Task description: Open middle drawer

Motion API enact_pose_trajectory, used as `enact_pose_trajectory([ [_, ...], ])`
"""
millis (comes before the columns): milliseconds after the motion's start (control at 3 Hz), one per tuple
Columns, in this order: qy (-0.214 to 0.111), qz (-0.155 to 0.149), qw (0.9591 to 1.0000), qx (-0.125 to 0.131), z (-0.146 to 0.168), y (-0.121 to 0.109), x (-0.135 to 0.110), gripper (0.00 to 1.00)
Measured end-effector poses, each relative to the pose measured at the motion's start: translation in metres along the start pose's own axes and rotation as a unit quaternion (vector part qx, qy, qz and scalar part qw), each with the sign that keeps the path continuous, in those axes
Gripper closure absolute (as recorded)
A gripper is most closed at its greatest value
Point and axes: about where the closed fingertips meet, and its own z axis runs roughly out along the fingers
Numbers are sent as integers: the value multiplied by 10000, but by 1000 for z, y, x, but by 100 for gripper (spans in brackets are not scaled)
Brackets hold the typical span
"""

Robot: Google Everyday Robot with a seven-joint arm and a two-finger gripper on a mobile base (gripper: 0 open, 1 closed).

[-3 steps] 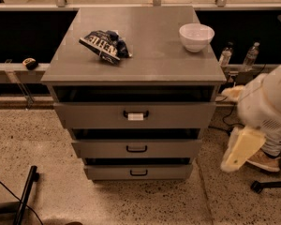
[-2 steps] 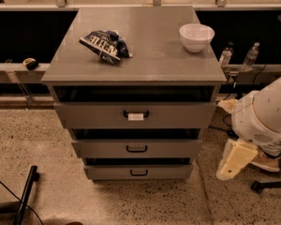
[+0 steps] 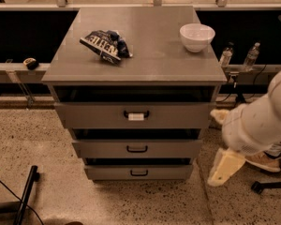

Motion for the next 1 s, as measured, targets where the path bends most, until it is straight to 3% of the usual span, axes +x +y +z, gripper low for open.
enact_pose_trajectory([
  [333,-406,-187,9981,-414,93,45,10,0],
  [667,-563,-212,9979,-250,118,42,9,0],
  [1000,-562,-217,9979,-244,117,41,9,0],
])
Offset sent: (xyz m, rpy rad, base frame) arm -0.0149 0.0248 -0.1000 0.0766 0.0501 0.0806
